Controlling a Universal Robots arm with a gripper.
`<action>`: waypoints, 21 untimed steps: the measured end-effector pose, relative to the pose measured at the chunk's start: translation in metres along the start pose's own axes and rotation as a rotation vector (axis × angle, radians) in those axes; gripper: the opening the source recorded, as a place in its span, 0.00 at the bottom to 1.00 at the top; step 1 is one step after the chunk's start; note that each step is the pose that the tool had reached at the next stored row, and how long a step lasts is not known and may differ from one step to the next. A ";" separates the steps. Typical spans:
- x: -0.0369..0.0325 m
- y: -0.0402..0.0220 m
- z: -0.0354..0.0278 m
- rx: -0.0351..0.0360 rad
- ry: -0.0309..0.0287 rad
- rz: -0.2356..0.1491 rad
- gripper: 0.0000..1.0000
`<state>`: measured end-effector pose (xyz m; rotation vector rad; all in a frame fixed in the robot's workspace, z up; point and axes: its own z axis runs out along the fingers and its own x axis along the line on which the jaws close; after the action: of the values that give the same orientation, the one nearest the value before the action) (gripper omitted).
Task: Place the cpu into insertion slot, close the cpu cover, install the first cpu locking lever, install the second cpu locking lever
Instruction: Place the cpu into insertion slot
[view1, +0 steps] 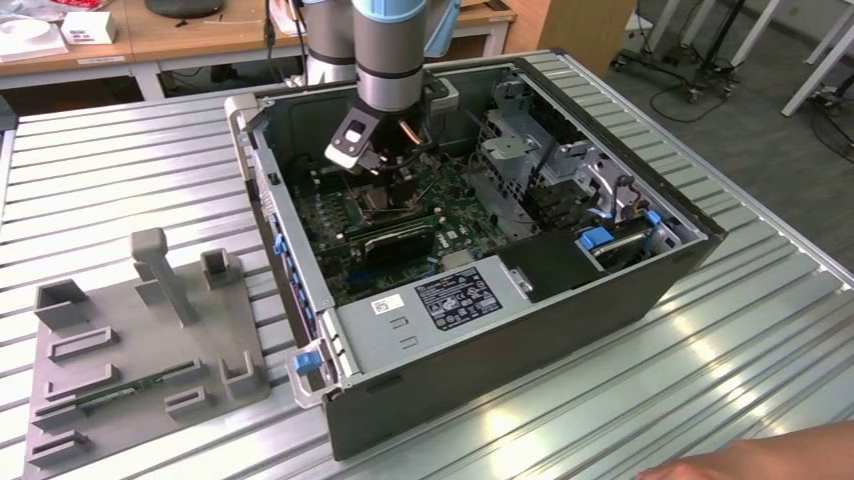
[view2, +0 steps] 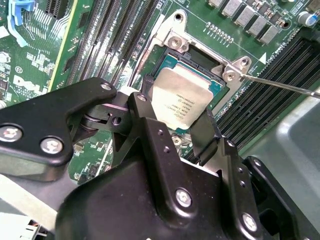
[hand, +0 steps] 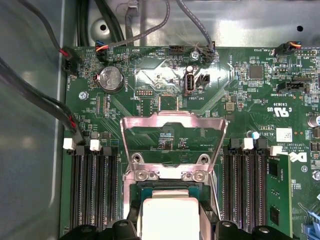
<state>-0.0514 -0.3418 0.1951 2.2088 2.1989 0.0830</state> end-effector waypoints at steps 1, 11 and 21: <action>0.0000 -0.0002 0.0001 0.0000 0.0000 0.000 0.54; -0.0001 -0.0005 0.0020 0.0002 -0.0003 0.000 0.54; 0.0000 -0.0004 0.0021 0.0000 -0.0001 0.002 0.54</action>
<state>-0.0517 -0.3418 0.1929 2.2105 2.1972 0.0829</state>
